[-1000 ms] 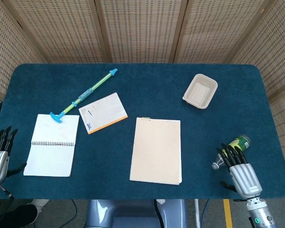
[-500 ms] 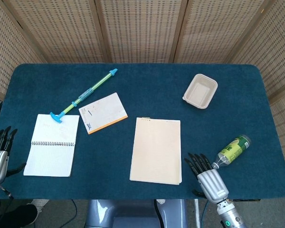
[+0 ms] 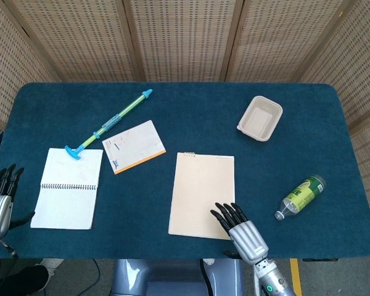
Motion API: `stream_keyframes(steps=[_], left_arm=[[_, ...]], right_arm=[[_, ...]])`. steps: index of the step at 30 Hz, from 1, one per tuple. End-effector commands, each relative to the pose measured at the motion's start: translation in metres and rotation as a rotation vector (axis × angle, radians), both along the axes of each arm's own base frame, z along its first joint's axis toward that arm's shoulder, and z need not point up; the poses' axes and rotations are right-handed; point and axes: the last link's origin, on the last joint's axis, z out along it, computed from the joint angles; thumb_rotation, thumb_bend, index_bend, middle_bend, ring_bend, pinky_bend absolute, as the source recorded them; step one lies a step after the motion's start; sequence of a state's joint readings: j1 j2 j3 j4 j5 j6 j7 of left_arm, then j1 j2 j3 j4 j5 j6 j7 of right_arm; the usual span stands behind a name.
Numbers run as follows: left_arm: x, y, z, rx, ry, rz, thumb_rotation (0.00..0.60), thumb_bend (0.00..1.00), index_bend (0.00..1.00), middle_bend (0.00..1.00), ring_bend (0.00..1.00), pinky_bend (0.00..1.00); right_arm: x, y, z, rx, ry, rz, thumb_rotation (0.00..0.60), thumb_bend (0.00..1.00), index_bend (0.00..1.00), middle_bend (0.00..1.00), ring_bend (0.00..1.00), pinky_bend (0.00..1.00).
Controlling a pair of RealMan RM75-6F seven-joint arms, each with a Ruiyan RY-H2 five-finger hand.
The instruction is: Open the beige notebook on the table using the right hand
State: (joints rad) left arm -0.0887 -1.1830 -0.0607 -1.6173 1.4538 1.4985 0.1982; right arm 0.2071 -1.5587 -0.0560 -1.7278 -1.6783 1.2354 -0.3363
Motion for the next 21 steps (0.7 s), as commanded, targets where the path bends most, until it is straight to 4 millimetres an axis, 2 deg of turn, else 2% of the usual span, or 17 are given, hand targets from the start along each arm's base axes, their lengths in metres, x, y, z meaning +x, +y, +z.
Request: stream_keyframes(steps=[1,12,21], left_arm=[[0.0,0.0,0.0,-0.001,-0.002,0.001,0.6,0.0,0.0,0.0,0.0,0.0],[-0.002,0.001,0.0,-0.002,-0.004,0.003,0.6,0.0,0.0,0.0,0.0,0.0],[-0.003,0.002,-0.001,-0.009,-0.001,0.013,0.6,0.0,0.0,0.0,0.0,0.0]], right_arm=[[0.004,-0.001,-0.006,0.008,-0.004,0.001,0.6,0.23,0.0,0.0,0.0,0.0],[0.01,-0.009,-0.028,0.026,0.005,-0.011,0.6,0.26,0.0,0.0,0.0,0.0],[0.008,-0.017,-0.039,0.037,-0.005,-0.042,0.6,0.26,0.0,0.0,0.0,0.0]])
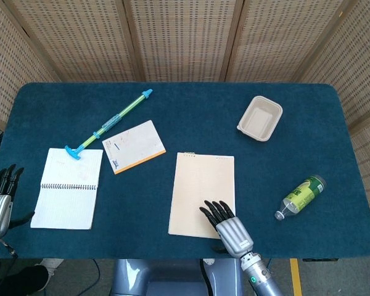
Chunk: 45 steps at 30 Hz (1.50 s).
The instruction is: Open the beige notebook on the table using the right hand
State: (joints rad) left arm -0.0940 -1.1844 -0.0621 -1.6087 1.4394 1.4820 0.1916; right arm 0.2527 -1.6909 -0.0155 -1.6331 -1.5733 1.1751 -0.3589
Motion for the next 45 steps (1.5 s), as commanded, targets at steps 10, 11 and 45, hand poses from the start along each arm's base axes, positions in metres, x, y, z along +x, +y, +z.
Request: stream_keyframes(steps=[10,11,45], left_arm=[[-0.001,0.001,0.0,-0.004,0.002,0.005,0.6,0.0,0.0,0.0,0.0,0.0],[-0.001,0.0,0.0,-0.004,0.002,0.005,0.6,0.0,0.0,0.0,0.0,0.0],[-0.001,0.0,0.0,-0.007,-0.002,0.009,0.6,0.0,0.0,0.0,0.0,0.0]], right_arm=[[-0.009,-0.003,-0.013,0.023,-0.01,-0.043,0.6,0.27,0.01,0.0,0.0,0.0],[-0.01,-0.003,-0.013,0.024,-0.011,-0.045,0.6,0.27,0.01,0.0,0.0,0.0],[-0.019,-0.014,-0.024,0.029,-0.025,-0.095,0.6,0.44,0.01,0.0,0.0,0.0]])
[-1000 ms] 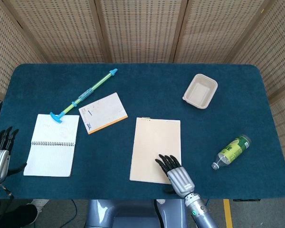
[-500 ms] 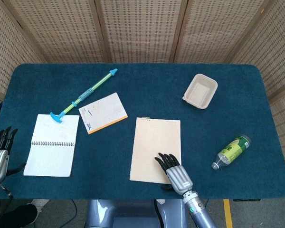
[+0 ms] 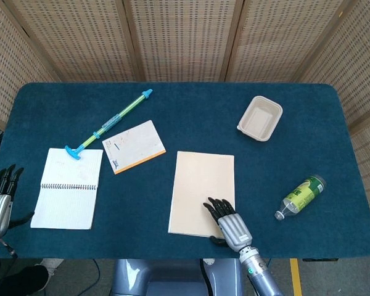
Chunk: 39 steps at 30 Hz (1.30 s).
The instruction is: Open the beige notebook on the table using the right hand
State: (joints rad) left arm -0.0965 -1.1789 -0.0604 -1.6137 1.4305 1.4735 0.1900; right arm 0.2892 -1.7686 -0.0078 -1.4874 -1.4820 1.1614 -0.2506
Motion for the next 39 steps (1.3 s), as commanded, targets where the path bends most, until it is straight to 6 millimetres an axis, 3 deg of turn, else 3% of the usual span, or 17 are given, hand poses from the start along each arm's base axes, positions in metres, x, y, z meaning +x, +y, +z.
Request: stream_keyframes(steps=[1,39], left_arm=[[-0.0001,0.0002,0.0,0.0,0.0,0.001,0.6,0.0,0.0,0.0,0.0,0.0],[0.0009,0.0003,-0.0025,-0.017,-0.003,-0.001,0.6,0.0,0.0,0.0,0.0,0.0]], right_arm=[[-0.0008,0.0006,0.0005,0.002,-0.002,-0.002,0.6,0.44,0.01,0.0,0.0,0.0],[-0.0097,-0.0039,-0.0076,0.025,0.001,-0.029,0.6,0.44,0.01,0.0,0.0,0.0]])
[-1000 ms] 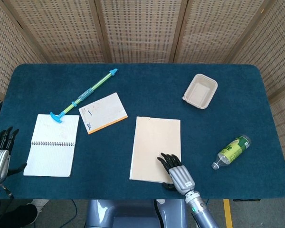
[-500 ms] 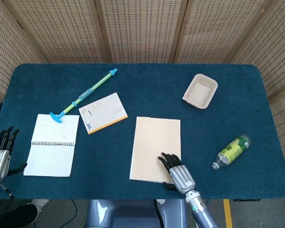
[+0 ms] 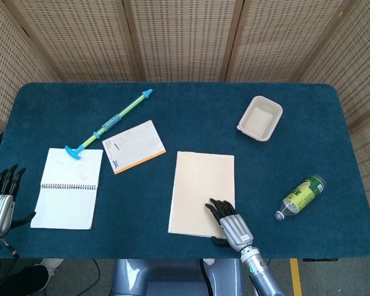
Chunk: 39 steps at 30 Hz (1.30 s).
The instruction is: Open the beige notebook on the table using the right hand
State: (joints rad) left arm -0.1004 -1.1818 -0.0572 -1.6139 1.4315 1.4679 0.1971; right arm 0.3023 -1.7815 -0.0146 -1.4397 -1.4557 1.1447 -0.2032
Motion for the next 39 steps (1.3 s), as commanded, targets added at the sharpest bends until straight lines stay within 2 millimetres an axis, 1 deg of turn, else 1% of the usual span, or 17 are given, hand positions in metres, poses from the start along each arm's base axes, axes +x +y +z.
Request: stream_keyframes(steps=[1,4,5,10,13,15,19,26,35,39], left_arm=[[0.0,-0.001,0.0,-0.013,-0.015,0.002,0.6,0.0,0.0,0.0,0.0,0.0],[0.001,-0.001,0.0,-0.023,-0.029,0.004,0.6,0.0,0.0,0.0,0.0,0.0],[0.001,-0.001,0.001,-0.023,-0.028,0.002,0.6,0.0,0.0,0.0,0.0,0.0],[0.0,0.0,0.001,-0.016,-0.023,0.001,0.6,0.0,0.0,0.0,0.0,0.0],[0.001,0.0,0.0,-0.015,-0.023,-0.001,0.6,0.0,0.0,0.0,0.0,0.0],[0.001,0.0,0.0,-0.014,-0.024,-0.001,0.6,0.0,0.0,0.0,0.0,0.0],[0.001,0.0,0.0,-0.016,-0.024,0.0,0.6,0.0,0.0,0.0,0.0,0.0],[0.001,0.0,0.0,-0.014,-0.025,0.001,0.6,0.0,0.0,0.0,0.0,0.0],[0.0,0.001,0.0,-0.017,-0.025,0.006,0.6,0.0,0.0,0.0,0.0,0.0],[-0.001,0.001,0.0,-0.018,-0.025,0.011,0.6,0.0,0.0,0.0,0.0,0.0]], right_arm=[[-0.001,-0.002,-0.001,0.001,0.007,0.001,0.6,0.44,0.01,0.0,0.0,0.0],[-0.002,-0.004,-0.002,0.003,0.012,-0.004,0.6,0.46,0.01,0.0,0.0,0.0],[-0.002,-0.005,-0.003,0.004,0.012,-0.007,0.6,0.48,0.02,0.0,0.0,0.0],[-0.004,-0.011,-0.005,-0.02,0.022,-0.009,0.6,0.68,0.04,0.0,0.0,0.0],[-0.003,-0.016,-0.004,-0.038,0.01,-0.008,0.6,0.73,0.04,0.0,0.0,0.0],[-0.003,-0.018,-0.004,-0.047,0.008,-0.007,0.6,0.74,0.04,0.0,0.0,0.0],[-0.002,-0.022,-0.003,-0.061,0.004,-0.007,0.6,0.75,0.05,0.0,0.0,0.0],[0.007,-0.033,0.001,-0.091,-0.018,0.01,0.6,0.74,0.05,0.0,0.0,0.0],[0.024,-0.057,0.006,-0.099,0.019,0.044,0.6,0.73,0.05,0.0,0.0,0.0],[0.031,-0.069,0.009,-0.106,0.04,0.054,0.6,0.7,0.05,0.0,0.0,0.0]])
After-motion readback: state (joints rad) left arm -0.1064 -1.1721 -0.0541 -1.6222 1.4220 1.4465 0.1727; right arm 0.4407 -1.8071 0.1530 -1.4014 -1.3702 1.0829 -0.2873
